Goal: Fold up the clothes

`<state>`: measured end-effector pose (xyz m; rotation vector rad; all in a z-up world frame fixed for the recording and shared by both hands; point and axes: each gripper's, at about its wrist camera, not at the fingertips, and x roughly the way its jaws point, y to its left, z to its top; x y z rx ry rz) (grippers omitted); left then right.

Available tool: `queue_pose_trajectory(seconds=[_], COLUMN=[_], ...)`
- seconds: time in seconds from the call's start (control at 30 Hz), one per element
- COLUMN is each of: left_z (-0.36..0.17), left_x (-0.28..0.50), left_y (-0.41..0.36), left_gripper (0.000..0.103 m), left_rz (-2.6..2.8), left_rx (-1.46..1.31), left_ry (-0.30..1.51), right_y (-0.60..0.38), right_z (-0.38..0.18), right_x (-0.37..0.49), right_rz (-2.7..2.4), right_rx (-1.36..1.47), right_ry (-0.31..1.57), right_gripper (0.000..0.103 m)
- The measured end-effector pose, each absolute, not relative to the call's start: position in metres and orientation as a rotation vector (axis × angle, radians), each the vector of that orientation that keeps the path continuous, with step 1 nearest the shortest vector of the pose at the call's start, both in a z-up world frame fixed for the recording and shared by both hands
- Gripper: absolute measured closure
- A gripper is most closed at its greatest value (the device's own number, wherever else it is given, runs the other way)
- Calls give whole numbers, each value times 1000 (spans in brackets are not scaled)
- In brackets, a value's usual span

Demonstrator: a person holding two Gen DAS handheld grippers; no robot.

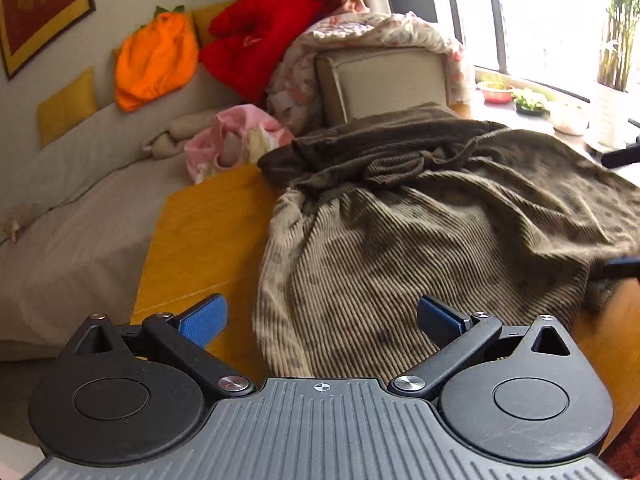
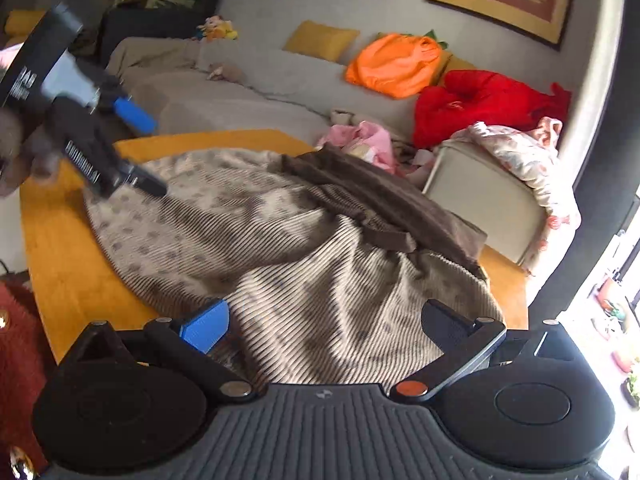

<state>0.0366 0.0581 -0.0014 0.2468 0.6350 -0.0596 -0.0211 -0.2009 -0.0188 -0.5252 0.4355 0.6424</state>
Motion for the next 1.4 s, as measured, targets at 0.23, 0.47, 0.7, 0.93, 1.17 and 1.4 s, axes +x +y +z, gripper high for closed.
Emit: queue_pose_trajectory(seconds=[0.23, 0.47, 0.7, 0.93, 1.17, 1.4], left_z=[17, -7, -17, 15, -10, 21], left_x=[17, 5, 51, 78, 64, 126], left_y=[39, -4, 8, -5, -1, 59], left_gripper=[0, 0, 0, 0, 0, 0], left_rz=[-302, -364, -91, -330, -203, 160], left_rx=[153, 332, 432, 331, 536, 605], left_ry=[622, 629, 585, 541, 557, 436], right_y=[-182, -194, -202, -197, -199, -181], right_z=[-27, 30, 40, 33, 26, 22], right_x=[-13, 9, 4, 6, 32, 83], right_rz=[738, 678, 673, 648, 569, 493], right_rx=[-545, -395, -400, -407, -489, -624], right_ry=[479, 324, 304, 299, 291, 260], right_gripper=[86, 99, 100, 100, 100, 100])
